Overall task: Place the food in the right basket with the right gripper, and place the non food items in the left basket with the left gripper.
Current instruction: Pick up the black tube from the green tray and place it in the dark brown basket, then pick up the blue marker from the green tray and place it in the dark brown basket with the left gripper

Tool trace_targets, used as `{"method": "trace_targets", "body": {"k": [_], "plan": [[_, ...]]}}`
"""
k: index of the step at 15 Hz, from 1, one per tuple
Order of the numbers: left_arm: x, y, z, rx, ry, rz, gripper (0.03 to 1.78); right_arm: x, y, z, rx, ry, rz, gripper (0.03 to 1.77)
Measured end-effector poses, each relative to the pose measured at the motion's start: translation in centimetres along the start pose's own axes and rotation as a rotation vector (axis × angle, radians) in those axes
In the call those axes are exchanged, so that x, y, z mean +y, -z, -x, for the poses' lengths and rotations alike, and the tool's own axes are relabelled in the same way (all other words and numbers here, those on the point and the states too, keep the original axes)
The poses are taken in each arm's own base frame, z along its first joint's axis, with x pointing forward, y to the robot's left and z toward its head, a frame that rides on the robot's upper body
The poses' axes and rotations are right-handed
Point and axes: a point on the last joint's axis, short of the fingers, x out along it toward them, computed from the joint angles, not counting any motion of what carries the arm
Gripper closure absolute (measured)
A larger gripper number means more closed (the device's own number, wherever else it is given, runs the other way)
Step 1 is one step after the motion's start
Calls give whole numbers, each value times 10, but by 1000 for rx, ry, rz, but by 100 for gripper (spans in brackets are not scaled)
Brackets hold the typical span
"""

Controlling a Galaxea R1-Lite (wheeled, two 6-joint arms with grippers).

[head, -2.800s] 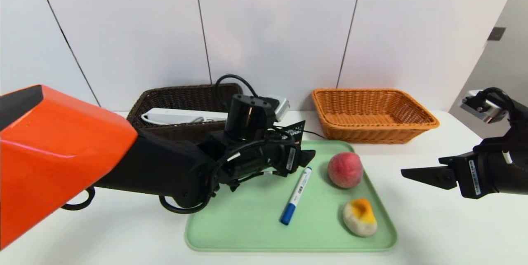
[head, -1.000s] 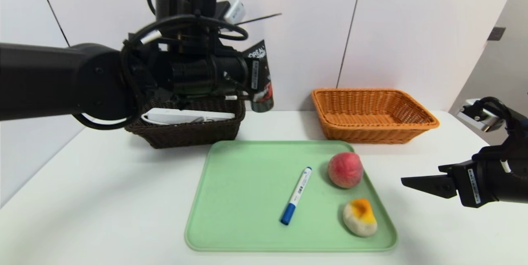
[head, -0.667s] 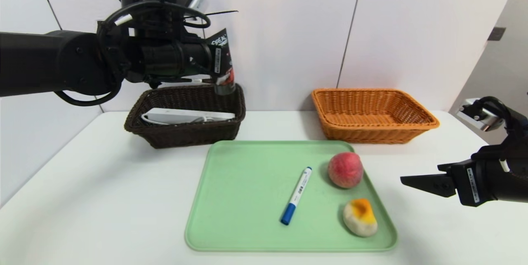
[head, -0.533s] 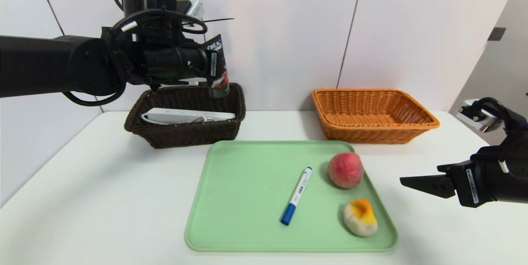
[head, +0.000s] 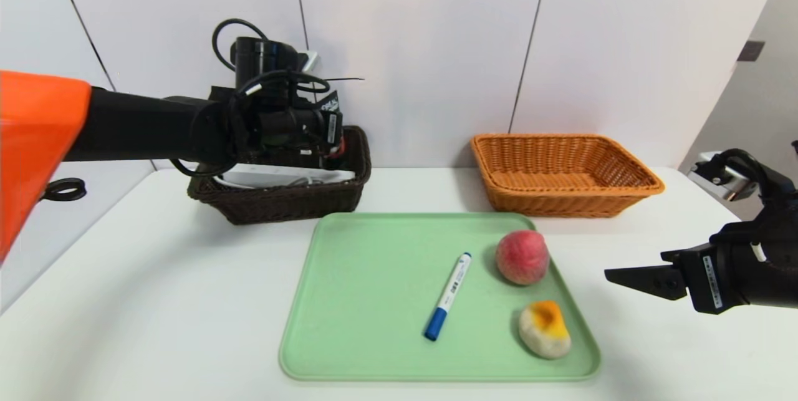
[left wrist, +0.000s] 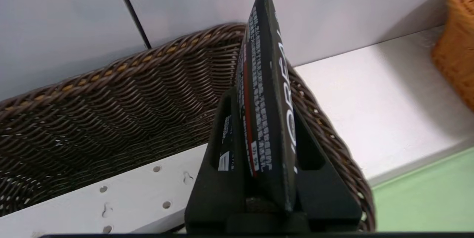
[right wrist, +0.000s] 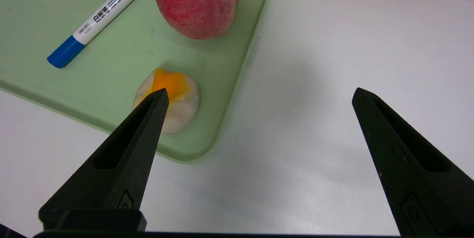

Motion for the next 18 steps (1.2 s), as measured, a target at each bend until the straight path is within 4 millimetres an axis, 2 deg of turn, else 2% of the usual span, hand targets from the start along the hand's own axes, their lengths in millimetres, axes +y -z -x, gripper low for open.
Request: {"method": "trace_targets", "body": {"k": [3, 6, 8, 11, 14, 18], "plan": [[1, 13, -17, 26, -1, 0, 151, 0, 0, -1, 6, 0, -1, 9], [3, 19, -24, 36, -6, 2, 151, -1, 0, -3, 10, -1, -2, 9], [3, 22, -26, 51, -7, 3, 119, -1, 0, -4, 11, 0, -2, 9], [4, 22, -27, 50, -8, 8, 84, -1, -1, -4, 9, 0, -2, 9], [4, 14, -19, 28, -8, 27, 60, -1, -2, -4, 8, -1, -2, 9], [6, -7, 2, -31, -15, 29, 40, -1, -2, -3, 7, 0, -2, 9]]}}
